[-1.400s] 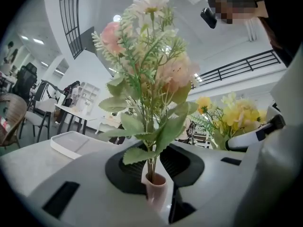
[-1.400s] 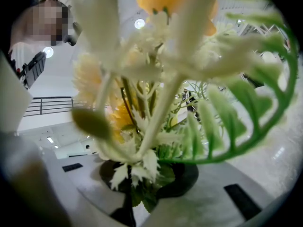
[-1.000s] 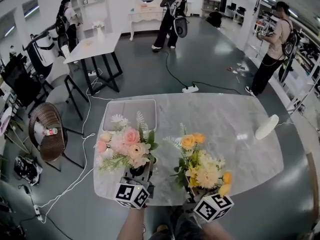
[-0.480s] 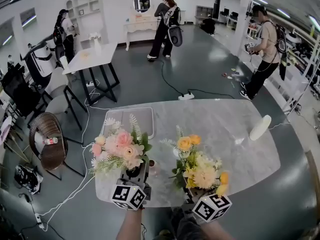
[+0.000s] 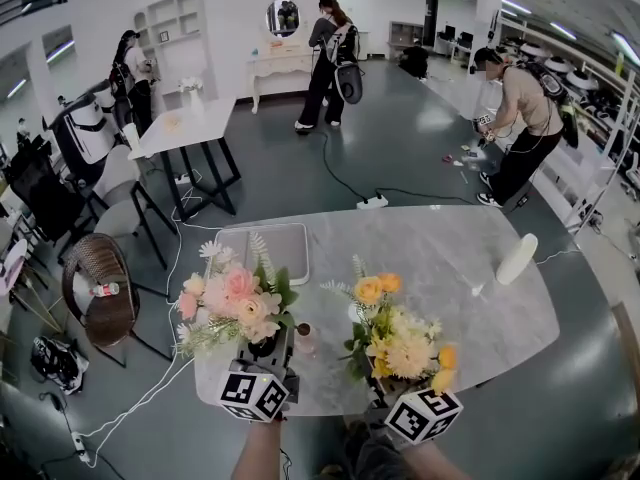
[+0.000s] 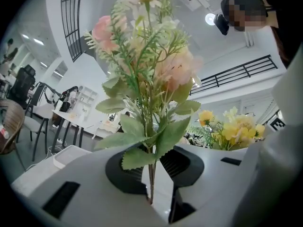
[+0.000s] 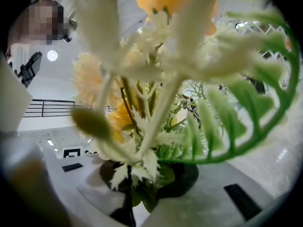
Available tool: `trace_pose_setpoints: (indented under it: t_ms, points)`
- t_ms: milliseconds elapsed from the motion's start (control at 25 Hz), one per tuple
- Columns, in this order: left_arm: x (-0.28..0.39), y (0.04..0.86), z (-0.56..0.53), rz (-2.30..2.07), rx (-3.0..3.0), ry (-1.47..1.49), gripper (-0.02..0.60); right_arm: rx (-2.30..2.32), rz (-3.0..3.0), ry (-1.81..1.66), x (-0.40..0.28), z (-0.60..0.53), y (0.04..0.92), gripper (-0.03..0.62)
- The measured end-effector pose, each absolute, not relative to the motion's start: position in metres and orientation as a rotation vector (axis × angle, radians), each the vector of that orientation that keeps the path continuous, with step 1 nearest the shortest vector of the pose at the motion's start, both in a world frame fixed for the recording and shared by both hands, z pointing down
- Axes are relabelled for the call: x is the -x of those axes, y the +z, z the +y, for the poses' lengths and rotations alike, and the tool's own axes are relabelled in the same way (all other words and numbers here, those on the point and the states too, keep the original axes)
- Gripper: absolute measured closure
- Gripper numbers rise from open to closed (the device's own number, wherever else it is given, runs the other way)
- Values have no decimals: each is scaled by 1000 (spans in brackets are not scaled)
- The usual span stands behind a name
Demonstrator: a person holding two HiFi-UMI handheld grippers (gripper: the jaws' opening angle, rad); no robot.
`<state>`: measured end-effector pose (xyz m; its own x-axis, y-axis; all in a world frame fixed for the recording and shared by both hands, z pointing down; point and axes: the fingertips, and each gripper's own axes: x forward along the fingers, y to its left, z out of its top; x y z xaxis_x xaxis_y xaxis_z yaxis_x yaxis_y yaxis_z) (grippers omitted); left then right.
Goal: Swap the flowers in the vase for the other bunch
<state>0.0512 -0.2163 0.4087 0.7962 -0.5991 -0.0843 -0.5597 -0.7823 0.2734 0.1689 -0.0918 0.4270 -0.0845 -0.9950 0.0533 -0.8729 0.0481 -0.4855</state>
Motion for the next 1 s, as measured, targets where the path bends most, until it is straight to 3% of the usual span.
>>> trace_pose_setpoints:
  t_ms: [1000]
  points:
    - [-2, 391, -191, -957, -2737, -263, 494, 1862, 2075, -563, -142, -78, 417, 503]
